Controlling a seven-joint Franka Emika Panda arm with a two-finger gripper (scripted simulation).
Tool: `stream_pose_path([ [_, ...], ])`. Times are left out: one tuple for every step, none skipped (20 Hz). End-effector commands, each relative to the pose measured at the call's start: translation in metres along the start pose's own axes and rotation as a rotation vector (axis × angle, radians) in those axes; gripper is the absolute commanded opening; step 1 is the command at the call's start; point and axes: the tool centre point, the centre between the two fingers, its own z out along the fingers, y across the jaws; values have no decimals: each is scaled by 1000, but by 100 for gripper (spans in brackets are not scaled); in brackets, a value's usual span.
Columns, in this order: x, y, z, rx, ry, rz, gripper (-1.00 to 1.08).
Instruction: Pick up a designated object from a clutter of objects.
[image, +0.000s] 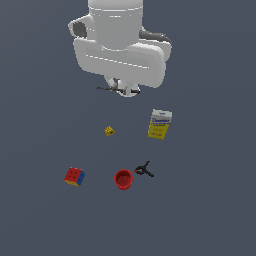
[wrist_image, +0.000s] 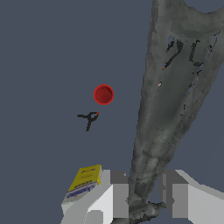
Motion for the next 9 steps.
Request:
stream_pose_path([
  [-4,-5,-12,0,-1,1,-100],
  [-5,-7,-15,0,-1,1,-100],
  [-6,-8,-18,0,-2,1,-100],
  [-7,-9,-20,0,-2,1,-100],
  [-7,-10,-22,0,-2,1,-100],
  [-8,-11,-24,0,-2,1,-100],
  [-7,-12,-24,0,-2,1,-100],
  [-7,-12,-24,1,-2,1,-100],
  [-7,-12,-24,1,-2,1,-100],
])
